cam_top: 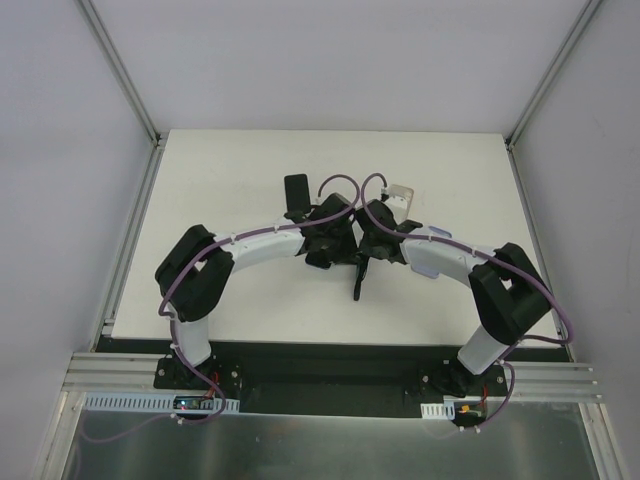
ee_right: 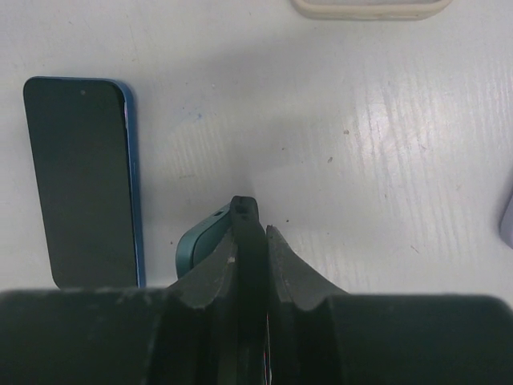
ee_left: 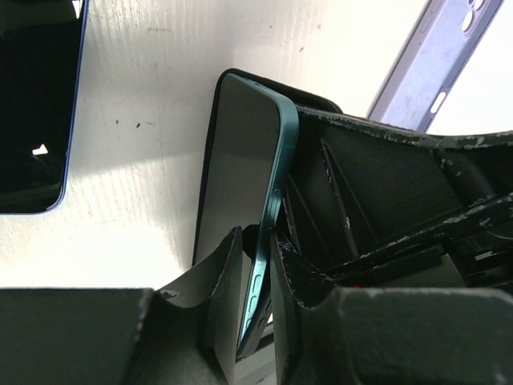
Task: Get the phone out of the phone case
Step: Remove the phone case from the phone.
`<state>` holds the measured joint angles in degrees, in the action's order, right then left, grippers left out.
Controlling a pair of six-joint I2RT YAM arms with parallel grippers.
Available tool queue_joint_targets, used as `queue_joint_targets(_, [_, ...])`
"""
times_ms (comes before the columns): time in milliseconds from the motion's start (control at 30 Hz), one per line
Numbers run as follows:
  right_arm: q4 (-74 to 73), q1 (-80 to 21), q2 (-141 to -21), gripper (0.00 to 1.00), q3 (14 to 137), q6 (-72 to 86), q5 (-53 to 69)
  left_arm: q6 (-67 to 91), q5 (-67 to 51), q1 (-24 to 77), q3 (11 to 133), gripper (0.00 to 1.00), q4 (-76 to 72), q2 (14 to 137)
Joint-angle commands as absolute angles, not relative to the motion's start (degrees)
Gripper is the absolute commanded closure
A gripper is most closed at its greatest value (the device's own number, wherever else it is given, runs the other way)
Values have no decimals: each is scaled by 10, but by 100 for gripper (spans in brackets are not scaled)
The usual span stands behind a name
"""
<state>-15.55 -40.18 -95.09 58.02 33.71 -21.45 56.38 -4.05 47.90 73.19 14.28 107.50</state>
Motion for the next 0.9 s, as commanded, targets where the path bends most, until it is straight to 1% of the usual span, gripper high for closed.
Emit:
queue_joint_targets(0, [-300,-449,-991,99,554,302,-130,547,227,538,650,84,287,1161])
queue_joint_targets(267, [-294,-445,-996,99,564,301,-121,561,316,567,629,83,331,1146])
queue_joint_targets(600, [-288,-432,-994,99,570,301,-109,605,327,573,592,80,329,1106])
queue_joint_targets(733, [-286,-424,-991,99,570,303,-105,581,297,573,580,79,288,1102])
queue_joint_targets(867, [-287,-413,-985,99,567,300,-108,562,288,573,598,83,284,1131])
